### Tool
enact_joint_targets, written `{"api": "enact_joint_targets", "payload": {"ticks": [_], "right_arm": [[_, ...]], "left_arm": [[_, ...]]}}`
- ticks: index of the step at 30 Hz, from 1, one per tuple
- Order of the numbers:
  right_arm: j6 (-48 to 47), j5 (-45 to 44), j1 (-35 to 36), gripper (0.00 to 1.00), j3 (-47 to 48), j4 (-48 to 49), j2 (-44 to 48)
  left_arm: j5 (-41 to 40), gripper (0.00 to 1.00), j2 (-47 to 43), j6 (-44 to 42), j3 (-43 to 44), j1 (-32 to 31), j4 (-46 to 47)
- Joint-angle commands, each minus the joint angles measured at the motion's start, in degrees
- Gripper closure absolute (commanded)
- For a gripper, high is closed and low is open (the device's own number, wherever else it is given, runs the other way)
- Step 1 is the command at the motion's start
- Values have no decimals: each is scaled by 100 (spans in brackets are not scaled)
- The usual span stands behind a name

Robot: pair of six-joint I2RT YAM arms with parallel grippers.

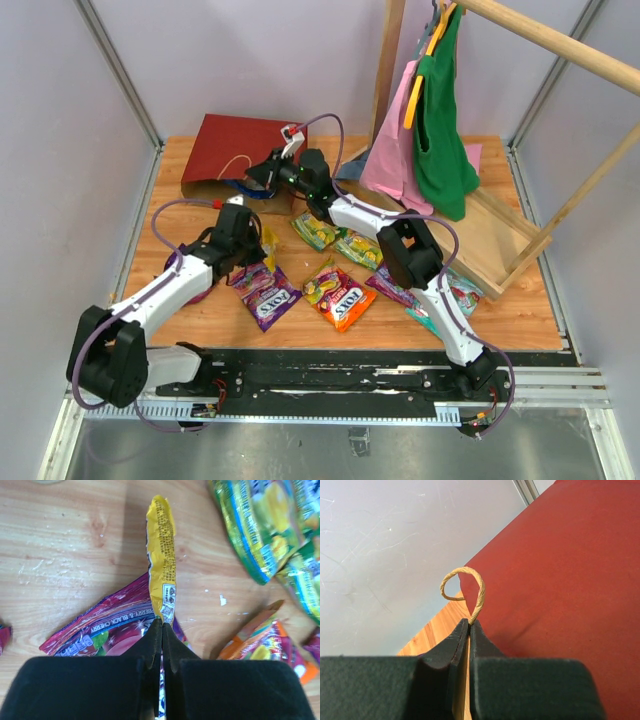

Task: Take the snacks out of the paper bag
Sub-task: Place the snack at the center of the board.

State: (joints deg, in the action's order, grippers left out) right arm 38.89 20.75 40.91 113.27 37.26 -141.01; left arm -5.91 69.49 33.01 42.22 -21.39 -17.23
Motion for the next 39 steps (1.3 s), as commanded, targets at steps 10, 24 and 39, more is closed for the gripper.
{"api": "enact_joint_targets", "payload": {"ticks": [10,24,39], "right_arm": [[-5,-4,75,99,-200,304,182],[81,34,75,99,-262,395,169],[118,52,67,99,-401,502,162]], "left_arm": [[-1585,99,756,-59,388,-893,-423],[-2807,99,423,91,1122,-1061,-1292],[-3818,99,1563,184,1529,-1340,-1642]]}}
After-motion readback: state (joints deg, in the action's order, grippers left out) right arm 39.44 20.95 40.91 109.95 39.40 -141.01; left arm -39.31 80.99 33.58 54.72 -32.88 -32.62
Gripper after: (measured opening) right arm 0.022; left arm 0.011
